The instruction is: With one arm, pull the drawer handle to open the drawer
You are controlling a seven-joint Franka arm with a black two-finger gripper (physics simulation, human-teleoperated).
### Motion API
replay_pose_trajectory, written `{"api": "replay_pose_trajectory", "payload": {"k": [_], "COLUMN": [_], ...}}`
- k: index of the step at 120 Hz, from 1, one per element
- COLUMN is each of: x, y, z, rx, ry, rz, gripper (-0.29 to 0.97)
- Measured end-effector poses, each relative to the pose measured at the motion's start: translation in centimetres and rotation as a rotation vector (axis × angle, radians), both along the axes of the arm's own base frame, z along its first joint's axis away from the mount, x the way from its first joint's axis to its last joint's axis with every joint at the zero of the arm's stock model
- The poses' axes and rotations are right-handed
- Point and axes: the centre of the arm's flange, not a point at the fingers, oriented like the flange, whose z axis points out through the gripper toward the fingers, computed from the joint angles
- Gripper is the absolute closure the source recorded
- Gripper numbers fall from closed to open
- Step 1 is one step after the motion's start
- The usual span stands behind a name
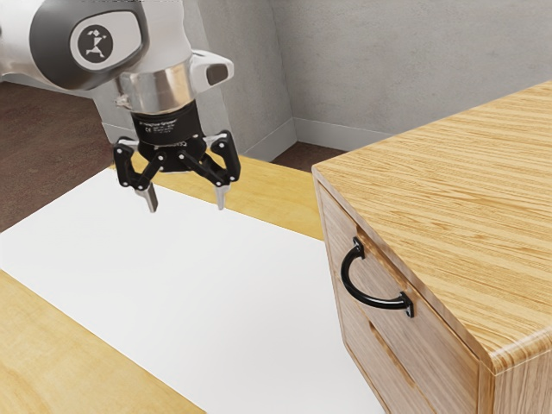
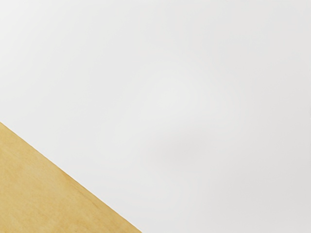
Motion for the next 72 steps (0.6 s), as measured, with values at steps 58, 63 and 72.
{"api": "replay_pose_trajectory", "payload": {"k": [58, 63, 72], "x": [-3.6, -3.6, -3.8], "y": [-1.1, -2.4, -3.6], "z": [10.0, 10.1, 10.2], "rx": [-0.213, -0.230, -0.249], "ry": [-0.255, -0.260, -0.265], "rz": [-0.353, -0.384, -0.414], "gripper": [0.00, 0.00, 0.00]}}
